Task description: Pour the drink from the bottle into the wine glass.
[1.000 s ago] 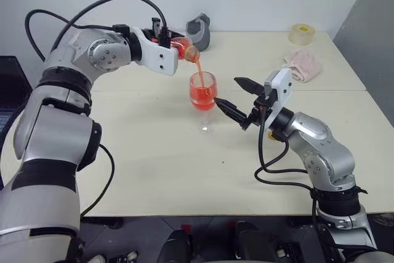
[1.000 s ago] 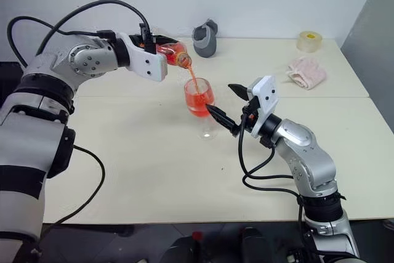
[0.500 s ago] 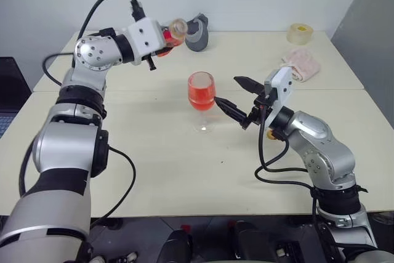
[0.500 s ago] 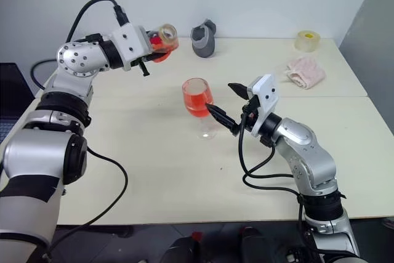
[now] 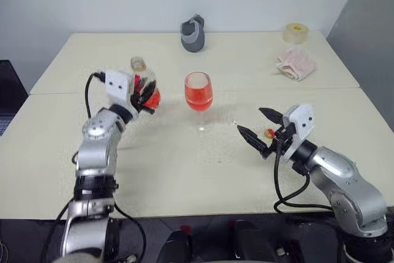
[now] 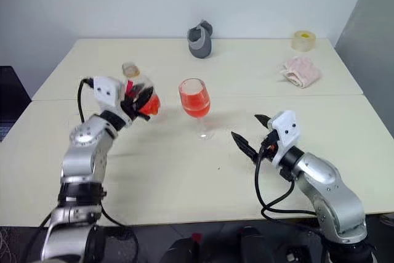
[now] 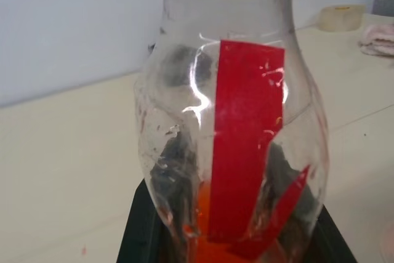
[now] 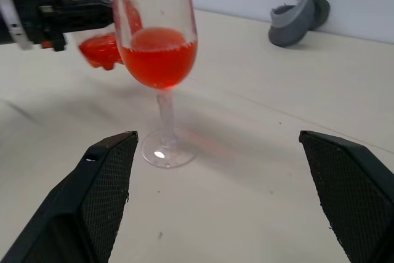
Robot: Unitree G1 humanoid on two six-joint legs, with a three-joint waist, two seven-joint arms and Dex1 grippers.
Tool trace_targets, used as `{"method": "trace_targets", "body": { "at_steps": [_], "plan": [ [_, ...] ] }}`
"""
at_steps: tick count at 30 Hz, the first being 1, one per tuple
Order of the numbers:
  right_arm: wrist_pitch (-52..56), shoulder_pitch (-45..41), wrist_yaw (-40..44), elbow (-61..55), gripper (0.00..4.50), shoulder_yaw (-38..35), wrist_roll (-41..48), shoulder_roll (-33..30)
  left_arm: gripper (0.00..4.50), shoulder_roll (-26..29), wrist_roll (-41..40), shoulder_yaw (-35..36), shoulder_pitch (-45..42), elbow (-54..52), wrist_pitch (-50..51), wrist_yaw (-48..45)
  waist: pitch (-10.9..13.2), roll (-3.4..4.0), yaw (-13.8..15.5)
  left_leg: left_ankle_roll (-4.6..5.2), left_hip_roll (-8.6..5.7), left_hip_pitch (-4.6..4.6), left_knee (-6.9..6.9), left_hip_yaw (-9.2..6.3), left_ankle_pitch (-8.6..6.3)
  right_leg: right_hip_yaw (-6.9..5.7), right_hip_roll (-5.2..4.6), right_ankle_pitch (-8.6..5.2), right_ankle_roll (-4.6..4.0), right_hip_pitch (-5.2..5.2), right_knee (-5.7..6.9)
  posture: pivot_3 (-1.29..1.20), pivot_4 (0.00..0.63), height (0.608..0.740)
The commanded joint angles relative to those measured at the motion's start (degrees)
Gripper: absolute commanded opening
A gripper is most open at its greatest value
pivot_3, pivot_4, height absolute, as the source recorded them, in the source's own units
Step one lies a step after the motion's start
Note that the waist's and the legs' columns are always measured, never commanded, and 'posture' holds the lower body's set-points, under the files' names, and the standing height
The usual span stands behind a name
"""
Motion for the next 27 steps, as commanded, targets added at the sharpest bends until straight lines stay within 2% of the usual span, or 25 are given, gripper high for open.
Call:
{"method": "trace_targets", "body": {
  "at_steps": [1, 8, 13, 19, 27],
  "plan": [
    [-0.52, 1.69, -4.66, -3.23, 4.5, -1.61, -2.36, 1.46, 0.9, -2.33, -2.29, 1.63, 3.42, -7.84, 0.31, 3.42, -0.01, -0.01, 0.69, 0.0, -0.01, 0.05, 0.01, 0.02, 0.0, 0.0, 0.0, 0.0, 0.0, 0.05, -0.02, 0.0, 0.15, 0.74],
    [-2.03, 3.8, -6.83, -4.1, 4.5, -0.78, -3.28, 3.89, 0.9, -6.63, -4.49, 2.32, 9.12, -6.45, -1.38, 4.99, -0.05, -0.03, 1.64, 0.03, -0.09, 0.11, 0.03, 0.11, -0.02, -0.02, 0.0, 0.0, 0.0, 0.22, -0.18, 0.0, 0.15, 0.74],
    [-6.57, 8.15, 2.96, -5.5, 4.5, 0.04, 1.29, 1.34, 0.9, -6.18, -4.23, 2.23, 7.13, 1.25, -5.48, 3.03, -0.07, -0.03, 2.06, 0.2, -0.09, 0.17, 0.01, 0.27, -0.11, -0.06, 0.03, 0.0, 0.0, 0.34, -0.3, 0.0, 0.15, 0.74],
    [-11.18, 11.13, 16.63, -4.36, 4.5, 0.4, 6.46, -4.42, 0.9, -5.48, -2.82, 1.52, 0.04, 14.45, -12.25, 0.85, -0.1, -0.09, 2.14, 0.22, -0.1, 0.38, -0.02, 0.41, -0.13, -0.07, 0.05, 0.0, 0.0, 0.55, -0.35, 0.0, 0.15, 0.74],
    [-13.44, 8.23, 19.88, -0.55, 4.5, 0.98, 5.82, -5.96, 0.9, -6.22, -1.49, 1.15, -4.76, 25.0, -18.89, 1.2, -0.14, -0.14, 2.17, 0.21, -0.07, 0.43, -0.08, 0.42, -0.12, -0.04, 0.06, 0.0, 0.0, 0.55, -0.36, 0.0, 0.15, 0.74]
  ]
}}
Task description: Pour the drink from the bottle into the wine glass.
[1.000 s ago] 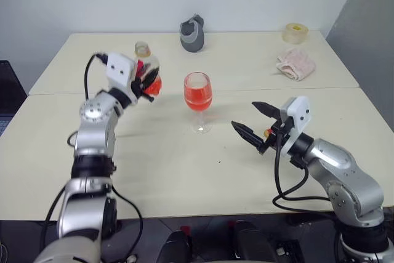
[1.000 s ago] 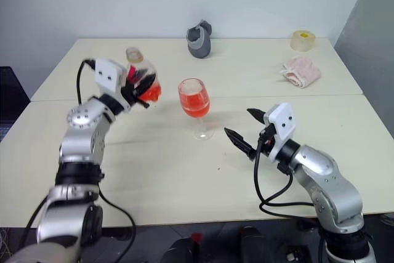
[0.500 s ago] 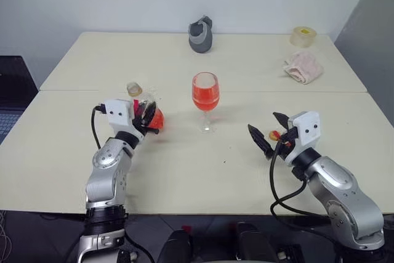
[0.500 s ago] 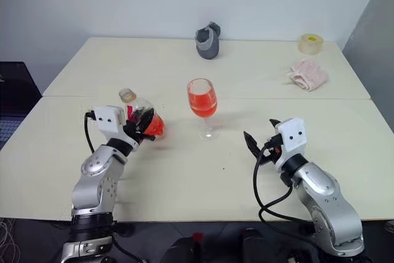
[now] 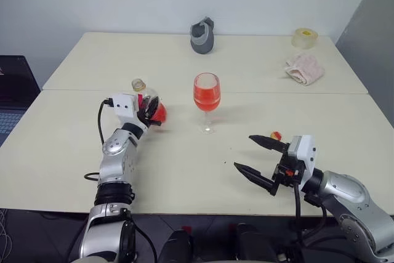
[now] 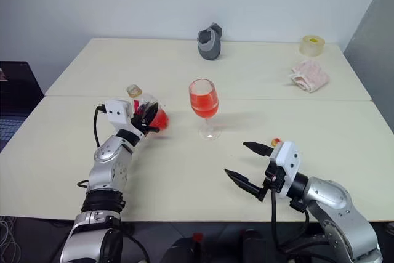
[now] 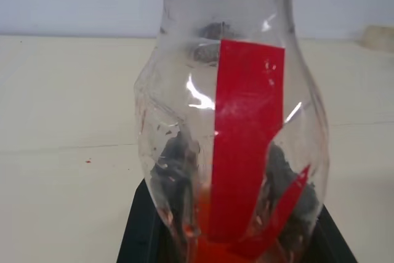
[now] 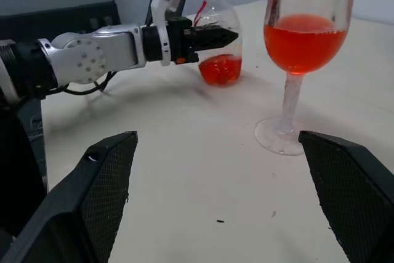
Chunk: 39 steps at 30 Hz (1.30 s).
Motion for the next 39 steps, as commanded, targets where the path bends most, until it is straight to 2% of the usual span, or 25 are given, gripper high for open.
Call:
{"method": "trace_targets", "body": {
  "at_steps": [1, 10, 27, 38, 39],
  "plan": [
    [-1.46, -1.2, 0.56, -0.78, 4.5, -0.07, 0.73, -0.02, 0.9, -0.2, 0.85, -0.38, -0.84, 1.47, -2.49, 0.63, 0.0, 0.0, 0.03, 0.0, 0.0, 0.0, 0.0, -0.01, 0.0, 0.0, 0.0, 0.0, 0.0, 0.0, -0.01, 0.0, 0.15, 0.74],
    [-1.86, -2.0, 0.61, 0.69, 4.5, -0.65, 0.05, -0.36, 0.9, -0.28, 2.07, -1.36, 1.57, -1.16, -1.04, 3.03, -0.03, 0.0, 0.01, -0.01, 0.01, 0.01, -0.01, -0.04, 0.0, 0.03, -0.01, 0.0, 0.0, 0.0, -0.01, 0.0, 0.15, 0.74],
    [-1.08, -4.7, -0.12, 2.26, 4.5, -0.93, 0.18, -0.21, 0.9, 0.75, 3.25, -2.02, 0.25, 0.39, -1.36, 4.49, -0.05, 0.01, -0.01, 0.0, 0.01, 0.04, -0.05, -0.05, 0.0, 0.04, 0.0, 0.0, 0.0, 0.0, -0.01, 0.0, 0.15, 0.74],
    [-1.09, -4.41, -0.69, 2.61, 4.5, -1.45, 0.32, -0.48, 4.46, 0.91, 3.2, -1.49, 1.4, -0.72, -0.58, 5.12, -0.04, 0.0, -0.02, -0.01, 0.01, -0.01, -0.05, -0.08, 0.0, 0.02, -0.01, 0.0, 0.0, -0.03, -0.03, 0.0, 0.15, 0.74],
    [-1.03, -4.15, -0.75, 2.45, 4.5, -1.63, 0.42, -0.58, 4.49, 0.97, 2.92, -1.4, 2.09, -1.87, 0.05, 5.03, -0.04, 0.0, -0.05, -0.01, 0.01, 0.01, -0.06, -0.09, 0.0, 0.04, -0.01, 0.0, 0.0, -0.03, -0.03, 0.0, 0.15, 0.74]
  ]
}}
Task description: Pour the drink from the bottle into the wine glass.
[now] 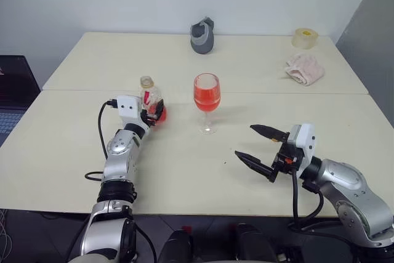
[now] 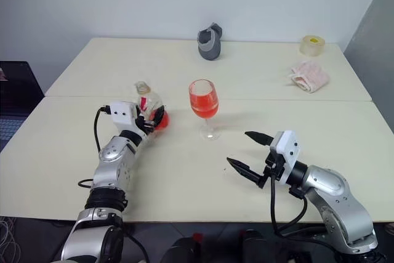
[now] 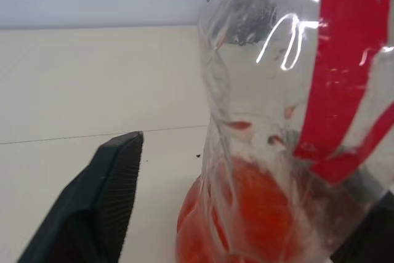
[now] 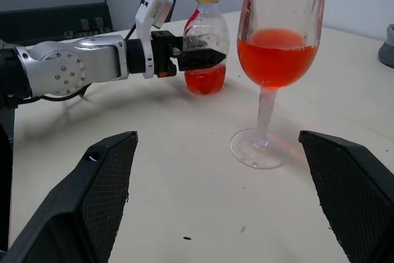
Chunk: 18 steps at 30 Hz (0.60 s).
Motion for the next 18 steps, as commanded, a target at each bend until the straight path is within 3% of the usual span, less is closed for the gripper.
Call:
{"method": "trace_targets", "body": {
  "at_steps": [1, 13, 18],
  "plan": [
    [-0.33, 0.33, -0.08, -1.47, 4.5, -1.72, 1.04, -0.56, 4.49, 0.84, -0.51, 0.37, 2.21, -4.39, 1.31, -0.09, 0.0, 0.0, -0.05, 0.0, 0.0, 0.01, -0.02, -0.02, 0.0, 0.01, 0.0, 0.0, 0.0, 0.0, 0.0, 0.0, 0.15, 0.74],
    [1.08, 7.25, -3.51, -5.68, 4.5, -6.59, 2.03, -1.07, 4.49, 1.82, -4.22, 0.96, 17.6, -28.05, 14.87, -0.41, -0.01, 0.01, 0.0, -0.01, 0.05, -0.01, -0.04, -0.21, 0.0, 0.01, 0.0, 0.0, 0.0, 0.01, -0.06, 0.0, 0.15, 0.74],
    [3.23, 12.46, -13.51, -6.86, 4.5, -10.18, -1.23, 2.41, 4.49, 1.24, -5.8, 1.0, 28.07, -42.42, 21.78, 1.84, -0.01, 0.01, 0.15, -0.01, 0.31, -0.02, -0.08, -0.25, -0.01, 0.0, -0.02, 0.0, 0.0, 0.05, -0.15, 0.0, 0.15, 0.74]
  ]
}}
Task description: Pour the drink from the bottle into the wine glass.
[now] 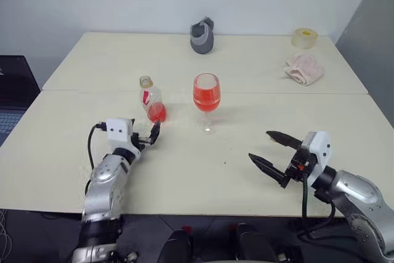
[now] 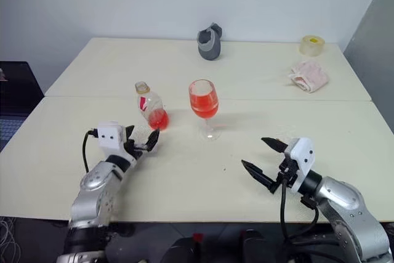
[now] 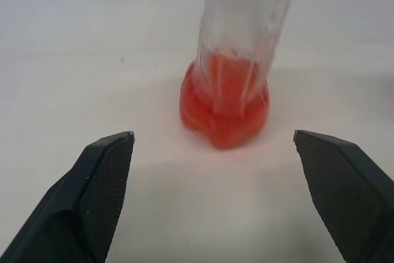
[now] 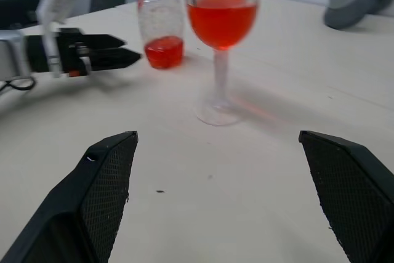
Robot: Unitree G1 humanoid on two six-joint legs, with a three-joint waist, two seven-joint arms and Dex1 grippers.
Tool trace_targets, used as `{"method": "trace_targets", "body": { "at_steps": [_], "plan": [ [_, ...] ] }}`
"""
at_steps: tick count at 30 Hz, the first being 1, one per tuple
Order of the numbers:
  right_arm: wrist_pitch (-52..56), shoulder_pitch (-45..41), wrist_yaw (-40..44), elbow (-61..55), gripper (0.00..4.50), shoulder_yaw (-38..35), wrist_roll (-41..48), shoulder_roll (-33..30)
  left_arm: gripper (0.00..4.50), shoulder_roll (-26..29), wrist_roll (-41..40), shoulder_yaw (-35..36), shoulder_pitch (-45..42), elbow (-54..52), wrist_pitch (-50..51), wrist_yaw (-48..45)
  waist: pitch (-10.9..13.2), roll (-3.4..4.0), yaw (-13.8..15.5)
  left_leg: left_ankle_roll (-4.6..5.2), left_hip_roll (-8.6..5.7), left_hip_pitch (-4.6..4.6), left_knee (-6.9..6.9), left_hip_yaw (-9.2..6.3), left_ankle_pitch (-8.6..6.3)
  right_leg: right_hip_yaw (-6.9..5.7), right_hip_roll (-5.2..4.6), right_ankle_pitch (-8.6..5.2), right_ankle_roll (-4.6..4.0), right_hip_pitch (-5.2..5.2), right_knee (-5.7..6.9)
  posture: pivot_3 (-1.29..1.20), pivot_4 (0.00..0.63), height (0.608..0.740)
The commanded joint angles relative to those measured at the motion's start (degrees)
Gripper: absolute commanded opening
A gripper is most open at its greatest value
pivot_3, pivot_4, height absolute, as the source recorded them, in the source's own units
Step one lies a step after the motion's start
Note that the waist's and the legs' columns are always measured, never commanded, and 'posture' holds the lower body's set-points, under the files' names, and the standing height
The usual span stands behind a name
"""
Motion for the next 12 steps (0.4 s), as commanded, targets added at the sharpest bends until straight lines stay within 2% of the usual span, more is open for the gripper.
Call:
{"method": "trace_targets", "body": {
  "at_steps": [1, 7, 12],
  "plan": [
    [1.96, 1.81, -8.63, -2.88, 4.5, -3.11, -2.34, 2.96, 4.49, -0.44, -1.4, 0.18, 4.74, -11.65, 4.26, 2.05, 0.0, 0.0, 0.03, 0.0, 0.09, 0.0, 0.0, 0.04, 0.0, 0.01, 0.0, 0.0, 0.0, 0.0, -0.01, 0.0, 0.15, 0.74],
    [3.47, 4.99, -20.37, -4.81, 4.5, -2.05, -10.23, 8.59, 4.49, -5.02, -1.44, -2.63, 10.61, -24.23, 12.26, 8.2, -0.04, 0.06, 0.13, -0.01, 0.15, 0.0, -0.02, 0.15, 0.0, 0.0, 0.05, 0.0, 0.0, 0.04, -0.07, 0.0, 0.15, 0.74],
    [3.93, 6.72, -24.52, -5.55, 4.5, -0.44, -12.68, 12.74, 4.49, -8.61, -1.34, -5.21, 15.36, -30.26, 14.59, 11.02, -0.04, 0.07, 0.07, -0.01, 0.24, 0.03, -0.06, 0.44, -0.01, 0.07, 0.13, 0.0, 0.0, 0.04, -0.09, 0.0, 0.15, 0.74]
  ]
}}
